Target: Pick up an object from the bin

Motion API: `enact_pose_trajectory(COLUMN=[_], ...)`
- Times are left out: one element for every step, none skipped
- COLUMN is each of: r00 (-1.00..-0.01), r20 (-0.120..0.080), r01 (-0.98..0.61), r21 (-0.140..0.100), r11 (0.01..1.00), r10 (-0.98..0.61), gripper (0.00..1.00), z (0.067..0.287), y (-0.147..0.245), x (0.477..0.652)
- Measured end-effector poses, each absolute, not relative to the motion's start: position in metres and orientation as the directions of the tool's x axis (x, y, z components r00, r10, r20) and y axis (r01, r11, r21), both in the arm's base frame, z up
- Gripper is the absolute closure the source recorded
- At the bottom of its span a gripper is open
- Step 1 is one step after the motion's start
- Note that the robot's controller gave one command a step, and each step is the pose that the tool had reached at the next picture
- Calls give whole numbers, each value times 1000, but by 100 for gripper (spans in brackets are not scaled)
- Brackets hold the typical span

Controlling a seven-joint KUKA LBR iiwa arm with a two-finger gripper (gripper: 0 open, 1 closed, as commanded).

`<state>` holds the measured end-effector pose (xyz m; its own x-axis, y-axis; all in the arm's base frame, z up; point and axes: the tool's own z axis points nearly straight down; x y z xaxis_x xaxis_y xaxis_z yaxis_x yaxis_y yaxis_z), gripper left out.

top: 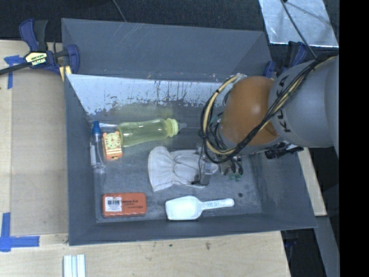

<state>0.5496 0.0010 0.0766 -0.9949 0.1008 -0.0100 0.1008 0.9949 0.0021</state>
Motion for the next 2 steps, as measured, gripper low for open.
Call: enact_pose_trajectory(r00=[-995,-998], r20=[-10,-6], r01=[101,55], r21=[2,0], r11=[995,998], r10=[101,55], gripper=[100,100], z=[77,232], y=[1,-4], x=[550,548])
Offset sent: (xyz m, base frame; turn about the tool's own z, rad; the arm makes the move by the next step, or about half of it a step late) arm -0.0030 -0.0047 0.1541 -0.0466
